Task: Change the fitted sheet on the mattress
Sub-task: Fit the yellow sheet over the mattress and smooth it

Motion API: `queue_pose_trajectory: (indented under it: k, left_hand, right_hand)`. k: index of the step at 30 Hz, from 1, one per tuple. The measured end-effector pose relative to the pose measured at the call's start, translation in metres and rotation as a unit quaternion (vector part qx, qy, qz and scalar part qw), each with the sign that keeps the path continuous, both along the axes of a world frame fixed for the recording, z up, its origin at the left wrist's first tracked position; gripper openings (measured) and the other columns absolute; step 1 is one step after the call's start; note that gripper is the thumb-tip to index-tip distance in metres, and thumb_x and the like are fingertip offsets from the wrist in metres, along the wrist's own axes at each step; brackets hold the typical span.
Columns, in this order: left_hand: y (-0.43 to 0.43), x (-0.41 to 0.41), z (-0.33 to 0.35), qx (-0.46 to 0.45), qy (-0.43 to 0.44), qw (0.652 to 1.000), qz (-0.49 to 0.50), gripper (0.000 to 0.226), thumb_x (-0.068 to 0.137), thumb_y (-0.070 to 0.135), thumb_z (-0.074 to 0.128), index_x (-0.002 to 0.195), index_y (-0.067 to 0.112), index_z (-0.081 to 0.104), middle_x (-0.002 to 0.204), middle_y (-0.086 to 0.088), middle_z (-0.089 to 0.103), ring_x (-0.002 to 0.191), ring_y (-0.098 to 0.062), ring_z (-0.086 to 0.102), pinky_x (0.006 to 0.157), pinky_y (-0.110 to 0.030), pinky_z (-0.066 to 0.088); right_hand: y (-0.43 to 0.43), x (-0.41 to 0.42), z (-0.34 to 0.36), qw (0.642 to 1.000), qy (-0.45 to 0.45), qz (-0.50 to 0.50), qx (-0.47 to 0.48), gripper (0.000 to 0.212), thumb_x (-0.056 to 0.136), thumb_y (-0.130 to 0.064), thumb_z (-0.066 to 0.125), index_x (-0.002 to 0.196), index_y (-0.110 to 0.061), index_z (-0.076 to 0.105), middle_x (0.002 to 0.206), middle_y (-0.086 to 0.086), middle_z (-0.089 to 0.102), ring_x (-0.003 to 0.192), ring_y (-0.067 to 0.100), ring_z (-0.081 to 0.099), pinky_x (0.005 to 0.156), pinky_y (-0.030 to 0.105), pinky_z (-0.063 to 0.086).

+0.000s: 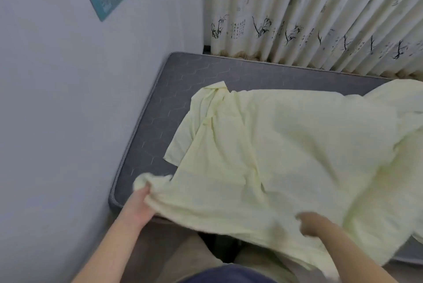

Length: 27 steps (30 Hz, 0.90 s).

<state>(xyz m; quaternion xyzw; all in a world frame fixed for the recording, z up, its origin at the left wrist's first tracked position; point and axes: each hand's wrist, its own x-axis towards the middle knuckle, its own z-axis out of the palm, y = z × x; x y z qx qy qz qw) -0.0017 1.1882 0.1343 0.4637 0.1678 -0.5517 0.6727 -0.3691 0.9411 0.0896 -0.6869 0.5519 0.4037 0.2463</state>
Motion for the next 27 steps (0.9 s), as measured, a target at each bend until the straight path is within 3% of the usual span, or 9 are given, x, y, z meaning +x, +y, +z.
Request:
queue_pose_trajectory:
  k: [2,5,9,10,12,16,19,22,27]
  left_hand:
    - [-0.039,-0.024,0.036,-0.042,0.001,0.996,-0.085,0.023,0.085,0.012,0.052,0.089,0.004,0.073,0.093,-0.015,0.074,0.079,-0.023,0.073,0.062,-0.031,0.06]
    - [-0.087,-0.083,0.081,-0.083,-0.053,0.953,-0.286,0.021,0.08,0.014,0.056,0.083,0.01,0.076,0.098,-0.008,0.074,0.087,-0.017,0.071,0.071,-0.026,0.057]
    - [-0.091,-0.152,0.099,-0.178,-0.099,0.834,-0.513,0.019,0.089,0.024,0.057,0.085,0.02,0.076,0.101,0.005,0.072,0.098,-0.008,0.066,0.083,-0.024,0.053]
    - [-0.089,-0.153,0.099,-0.2,-0.099,0.815,-0.535,0.022,0.091,0.032,0.056,0.089,0.02,0.075,0.101,0.006,0.072,0.099,-0.008,0.066,0.084,-0.024,0.053]
    - [-0.087,-0.138,0.094,-0.207,-0.09,0.838,-0.496,0.041,0.091,0.049,0.052,0.104,0.015,0.072,0.109,0.0,0.071,0.106,-0.015,0.066,0.084,-0.028,0.053]
    - [-0.098,-0.086,0.058,-0.014,-0.069,0.974,-0.214,0.059,0.08,0.064,0.054,0.109,0.015,0.066,0.108,-0.005,0.064,0.086,-0.017,0.067,0.072,-0.032,0.05]
    - [-0.119,-0.056,0.028,0.109,-0.056,0.966,-0.229,0.074,0.081,0.066,0.058,0.131,0.013,0.046,0.126,-0.008,0.054,0.106,-0.025,0.061,0.079,-0.043,0.053]
    - [-0.152,-0.051,0.016,0.071,0.015,0.965,-0.253,0.067,0.084,0.056,0.063,0.126,0.004,0.054,0.121,-0.014,0.065,0.111,-0.029,0.063,0.093,-0.046,0.05]
    - [-0.185,-0.077,0.018,0.168,-0.234,0.919,-0.271,0.018,0.089,0.009,0.065,0.103,0.006,0.054,0.088,-0.012,0.069,0.075,-0.025,0.067,0.062,-0.035,0.056]
  right_hand:
    - [0.003,0.044,0.028,0.984,-0.153,-0.087,0.007,0.05,0.099,-0.041,0.047,0.141,-0.014,0.048,0.142,0.004,0.05,0.127,0.022,0.05,0.101,0.032,0.04]
    - [0.012,0.106,0.065,0.88,-0.323,-0.317,0.143,0.066,0.078,-0.078,0.051,0.118,-0.026,0.053,0.118,-0.006,0.059,0.103,0.019,0.061,0.078,0.034,0.051]
    - [0.025,0.135,0.09,0.848,-0.327,-0.317,0.271,0.017,0.097,-0.019,0.054,0.081,-0.021,0.049,0.08,-0.005,0.055,0.058,-0.008,0.059,0.049,0.001,0.04]
    - [0.027,0.135,0.094,0.889,-0.315,-0.243,0.225,0.027,0.098,-0.007,0.049,0.076,-0.022,0.045,0.077,-0.006,0.048,0.05,-0.007,0.054,0.042,0.002,0.037]
    - [0.025,0.127,0.096,0.899,-0.351,-0.216,0.148,0.022,0.093,-0.004,0.054,0.074,-0.017,0.053,0.075,-0.001,0.054,0.053,0.004,0.056,0.047,0.012,0.042]
    - [0.04,0.089,0.142,0.828,-0.487,-0.241,0.141,0.006,0.071,-0.007,0.053,0.07,-0.009,0.059,0.067,0.008,0.049,0.064,0.019,0.047,0.058,0.027,0.035]
    - [0.066,0.062,0.17,0.79,-0.515,-0.129,0.306,0.007,0.063,-0.01,0.056,0.059,-0.007,0.061,0.056,0.001,0.046,0.054,0.01,0.042,0.05,0.021,0.03]
    - [0.08,0.052,0.182,0.723,-0.491,-0.046,0.483,0.024,0.067,0.0,0.058,0.058,-0.022,0.058,0.055,-0.019,0.056,0.055,-0.007,0.049,0.052,0.015,0.036]
    - [0.056,0.043,0.186,0.668,-0.573,-0.153,0.45,0.007,0.074,-0.017,0.074,0.069,-0.017,0.069,0.066,-0.011,0.064,0.061,0.0,0.059,0.057,0.015,0.045]
